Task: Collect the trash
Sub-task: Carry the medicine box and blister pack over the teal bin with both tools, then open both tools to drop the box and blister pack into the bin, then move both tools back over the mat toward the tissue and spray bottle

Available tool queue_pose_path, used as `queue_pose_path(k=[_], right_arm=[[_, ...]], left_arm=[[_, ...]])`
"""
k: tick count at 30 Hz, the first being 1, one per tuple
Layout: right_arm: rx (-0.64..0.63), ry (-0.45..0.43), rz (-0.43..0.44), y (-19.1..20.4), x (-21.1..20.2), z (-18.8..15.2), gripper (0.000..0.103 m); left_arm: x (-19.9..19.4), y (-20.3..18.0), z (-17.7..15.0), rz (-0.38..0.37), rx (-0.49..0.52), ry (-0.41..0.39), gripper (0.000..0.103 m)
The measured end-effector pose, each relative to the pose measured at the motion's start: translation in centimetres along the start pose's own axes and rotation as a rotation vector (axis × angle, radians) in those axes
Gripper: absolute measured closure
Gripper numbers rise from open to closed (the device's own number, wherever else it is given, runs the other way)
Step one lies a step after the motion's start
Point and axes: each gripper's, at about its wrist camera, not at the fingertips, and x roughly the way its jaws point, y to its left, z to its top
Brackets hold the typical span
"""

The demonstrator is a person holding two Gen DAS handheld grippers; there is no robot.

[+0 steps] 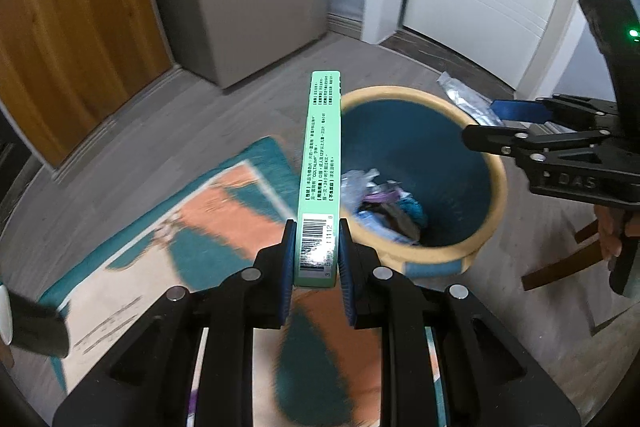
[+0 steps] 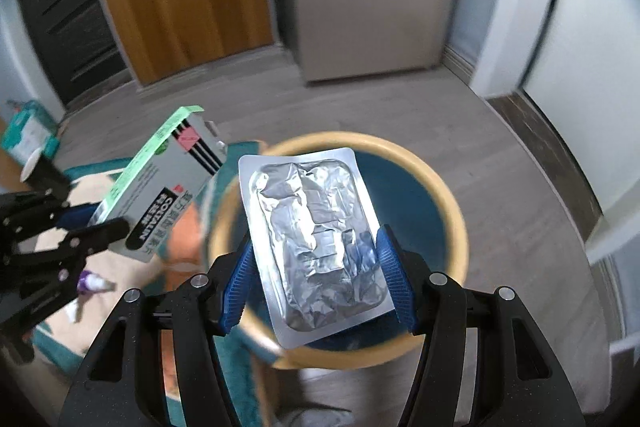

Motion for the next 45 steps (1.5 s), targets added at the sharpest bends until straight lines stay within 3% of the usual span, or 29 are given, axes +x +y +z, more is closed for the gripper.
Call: queue_pose_path(k=[7, 17, 28, 34, 38, 41, 45], right_arm=[[0.078, 0.086, -0.038, -3.6, 3.4, -0.6, 0.042], [0.076, 0.143, -0.049, -3.7, 5.5, -1.1, 0.042], [0.068, 0.164, -0.051, -3.7, 6.4, -1.0, 0.041], [0.063, 0.141, -0.051, -3.2, 5.7, -0.8, 0.03], [0.044, 0.118, -0.054, -2.3, 4.7, -0.6, 0.025], [0.027, 0.094, -0.057, -1.5, 3.5, -0.5, 0.022], [0.041, 0.055, -0.07, -0.6, 1.7, -0.2, 0.01]], left_arm=[[3.7, -3.0, 1.1, -0.05, 0.032, 0.022, 0.084], [6.4, -4.0, 2.0, -0.072, 0.028, 0.034, 0.084], [6.1, -3.7, 1.8, -0.063, 0.012, 0.038, 0.084], [5.3, -3.3, 1.5, -0.041, 0.026, 0.032, 0.082], [4.1, -2.4, 1.1, -0.02, 0.019, 0.018, 0.067], [2.7, -1.6, 0.6, -0.004, 0.013, 0.002, 0.063], [-0.1, -0.3, -0.2, 0.045, 0.005, -0.046, 0.039]])
